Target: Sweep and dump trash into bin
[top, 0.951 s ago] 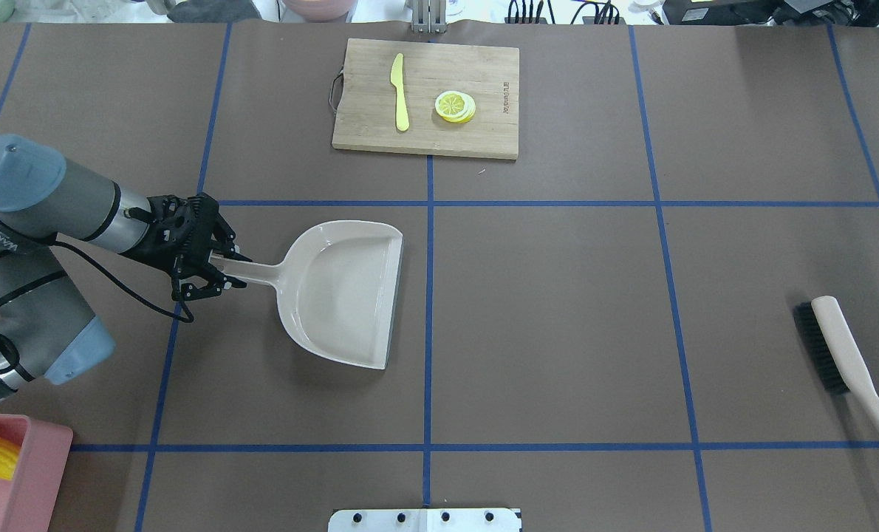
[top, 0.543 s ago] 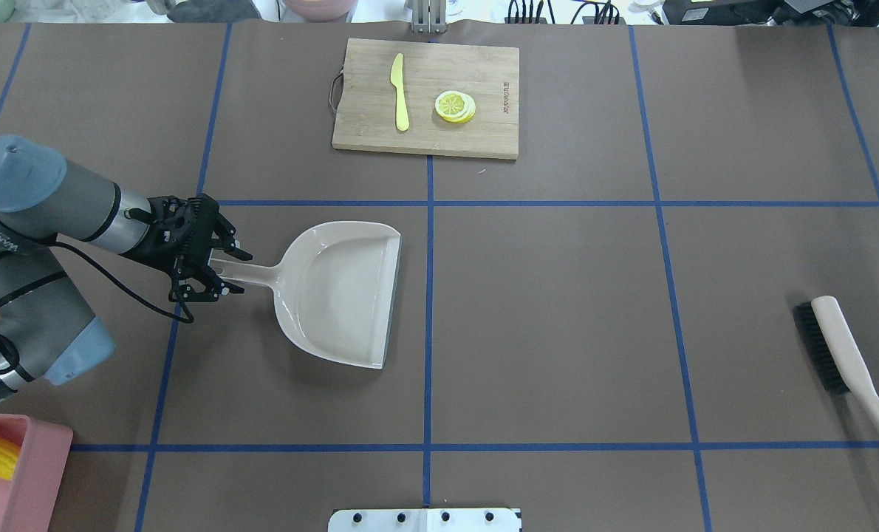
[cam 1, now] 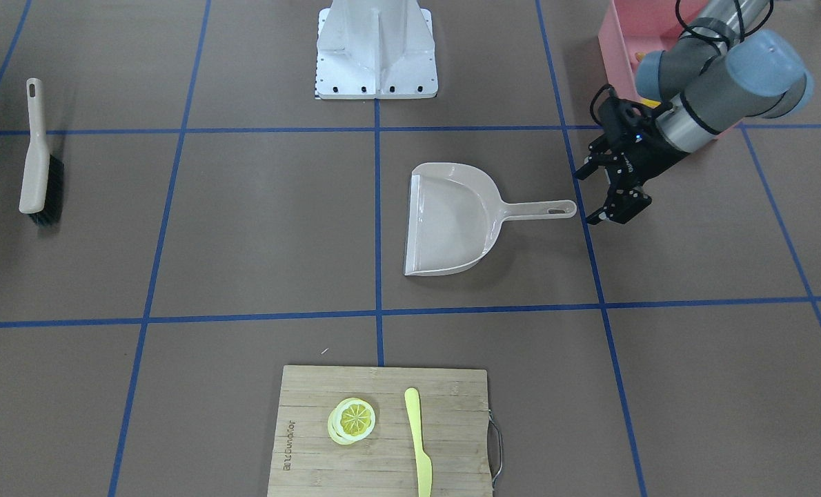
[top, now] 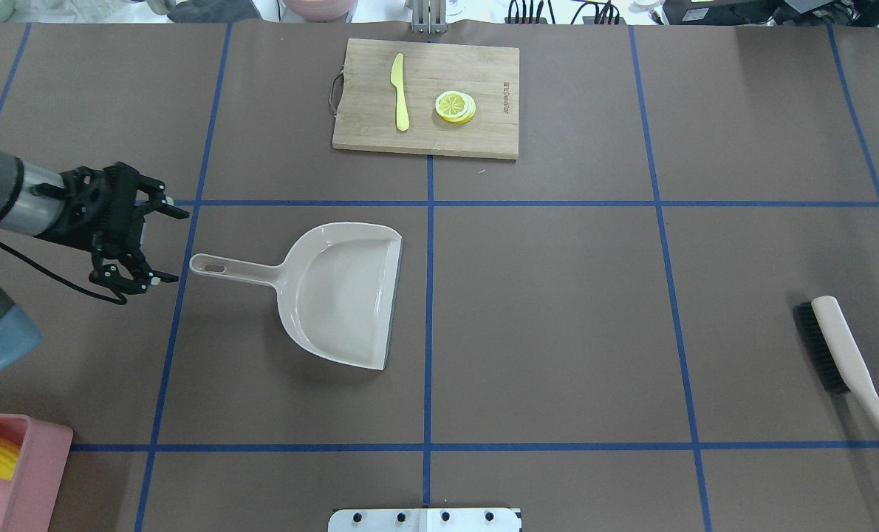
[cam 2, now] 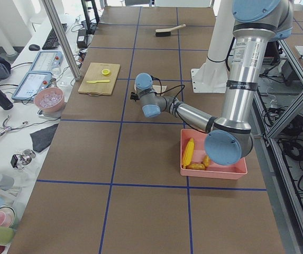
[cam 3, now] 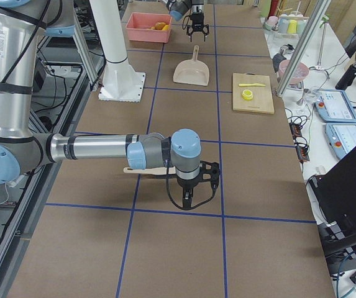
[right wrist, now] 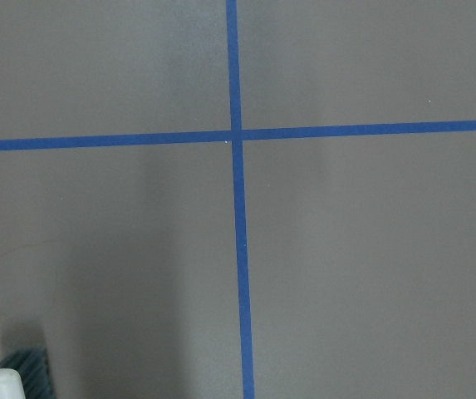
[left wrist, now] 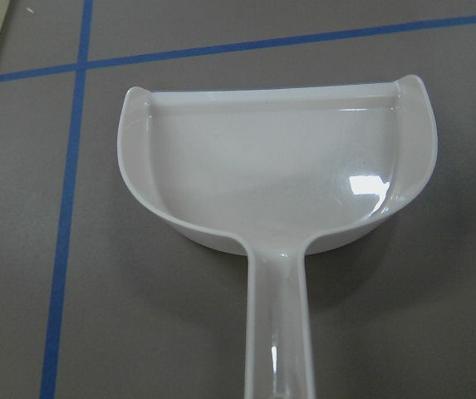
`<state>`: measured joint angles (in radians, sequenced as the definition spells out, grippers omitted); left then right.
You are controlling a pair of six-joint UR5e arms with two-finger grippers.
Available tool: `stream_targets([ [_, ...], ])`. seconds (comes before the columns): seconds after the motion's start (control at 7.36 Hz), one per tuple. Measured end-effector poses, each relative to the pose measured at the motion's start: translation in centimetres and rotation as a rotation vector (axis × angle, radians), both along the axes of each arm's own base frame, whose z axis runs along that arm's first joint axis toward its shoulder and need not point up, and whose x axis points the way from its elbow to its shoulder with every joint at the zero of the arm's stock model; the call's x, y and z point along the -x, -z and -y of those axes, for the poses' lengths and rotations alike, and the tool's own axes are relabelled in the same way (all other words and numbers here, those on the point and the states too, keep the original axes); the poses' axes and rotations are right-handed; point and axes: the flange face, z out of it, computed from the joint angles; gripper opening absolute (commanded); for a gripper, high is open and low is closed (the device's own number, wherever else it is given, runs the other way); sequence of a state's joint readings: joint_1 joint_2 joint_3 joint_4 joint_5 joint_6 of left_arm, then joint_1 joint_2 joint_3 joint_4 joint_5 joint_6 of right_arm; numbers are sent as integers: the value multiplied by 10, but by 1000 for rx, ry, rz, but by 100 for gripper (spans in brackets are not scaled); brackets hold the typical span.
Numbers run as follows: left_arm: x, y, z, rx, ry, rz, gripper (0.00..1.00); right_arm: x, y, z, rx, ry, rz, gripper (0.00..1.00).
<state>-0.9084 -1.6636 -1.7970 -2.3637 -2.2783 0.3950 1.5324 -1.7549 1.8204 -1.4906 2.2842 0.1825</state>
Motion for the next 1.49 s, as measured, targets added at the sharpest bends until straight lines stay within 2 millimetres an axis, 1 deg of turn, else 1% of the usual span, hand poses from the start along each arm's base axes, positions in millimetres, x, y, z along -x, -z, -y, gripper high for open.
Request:
stream_targets([
  [0.14, 45, -10, 1, 67, 77, 41, 98, 0, 0, 0, 1, -1, -1, 100],
  [0.27, 83, -26, 6, 173, 152, 94, 98, 0, -1, 0, 3, -1, -2, 100],
  [0.41, 116, -46, 10, 316, 238, 134, 98, 0, -2, 1, 5, -1, -3, 100],
  [0.54, 139, -63, 11, 473, 331, 144, 98, 0, -4, 2, 8, -1, -3, 100],
  [0.81, 170, -97, 5, 817, 532, 124, 98, 0, -5, 3, 9, -1, -3, 100],
  [0.95, 188, -119, 2, 974, 638, 108, 98, 0, -5, 3, 9, -2, -3, 100],
  [1.09, 209, -152, 2, 1098, 726, 105, 98, 0, -5, 3, 9, -2, -3, 100],
  [1.22, 234, -188, 3, 1184, 799, 108, 98, 0, -5, 3, 9, -2, -3, 100],
  [1.36, 254, -214, 3, 1233, 855, 115, 98, 0, -5, 4, 9, -2, -3, 100],
  [1.49, 265, -226, 1, 1255, 891, 120, 98, 0, -5, 4, 9, -2, -3, 100],
])
